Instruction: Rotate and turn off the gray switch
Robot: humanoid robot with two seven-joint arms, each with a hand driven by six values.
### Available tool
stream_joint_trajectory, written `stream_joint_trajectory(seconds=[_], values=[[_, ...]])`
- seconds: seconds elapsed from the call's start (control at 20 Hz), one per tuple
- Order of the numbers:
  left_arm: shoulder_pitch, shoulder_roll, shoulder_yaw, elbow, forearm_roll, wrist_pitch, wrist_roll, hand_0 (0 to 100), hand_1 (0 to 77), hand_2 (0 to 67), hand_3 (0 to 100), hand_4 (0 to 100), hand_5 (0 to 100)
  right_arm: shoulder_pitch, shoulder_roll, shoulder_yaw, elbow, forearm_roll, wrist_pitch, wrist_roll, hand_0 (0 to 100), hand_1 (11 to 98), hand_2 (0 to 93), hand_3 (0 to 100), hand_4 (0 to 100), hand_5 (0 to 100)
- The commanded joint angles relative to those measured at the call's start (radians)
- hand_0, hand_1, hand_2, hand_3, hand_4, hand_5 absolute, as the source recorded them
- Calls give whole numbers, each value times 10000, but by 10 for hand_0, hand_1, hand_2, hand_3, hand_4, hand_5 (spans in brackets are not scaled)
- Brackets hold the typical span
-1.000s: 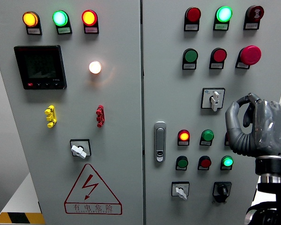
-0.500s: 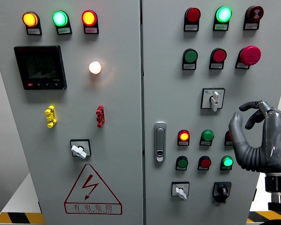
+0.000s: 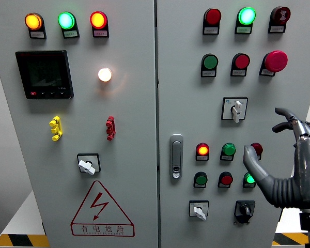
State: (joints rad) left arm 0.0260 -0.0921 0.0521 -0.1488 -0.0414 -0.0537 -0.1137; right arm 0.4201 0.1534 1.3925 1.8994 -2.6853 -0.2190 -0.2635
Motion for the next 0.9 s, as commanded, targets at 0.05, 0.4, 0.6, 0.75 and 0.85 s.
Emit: stream_joint_trajectory(seconds=[0.05, 0.4, 0.6, 0.75, 0.85], values=[[1, 0, 0, 0, 0, 0, 2, 0, 0, 101, 215, 117, 123, -473, 0, 111, 394, -190, 135, 471, 0, 555, 109, 200, 120, 273], [1, 0, 0, 0, 0, 0, 2, 0, 0, 101, 215, 117, 123, -1056, 0, 786, 885, -605, 135, 1591, 0, 558, 101, 174, 107, 222], [1, 0, 0, 0, 0, 0, 2, 0, 0, 101, 214, 117, 123, -1486, 0, 802, 1223, -620, 135, 2205, 0, 553, 100, 176, 98, 216], [1, 0, 0, 0, 0, 0, 2, 0, 0, 101, 214, 117, 123, -1502, 0, 801, 1223, -712, 150, 2206, 0, 545, 101, 182, 92, 216], [1, 0, 0, 0, 0, 0, 2, 0, 0, 101, 215, 117, 123, -1486, 0, 786, 1223, -712, 135, 2206, 0, 543, 101, 180, 91, 212]])
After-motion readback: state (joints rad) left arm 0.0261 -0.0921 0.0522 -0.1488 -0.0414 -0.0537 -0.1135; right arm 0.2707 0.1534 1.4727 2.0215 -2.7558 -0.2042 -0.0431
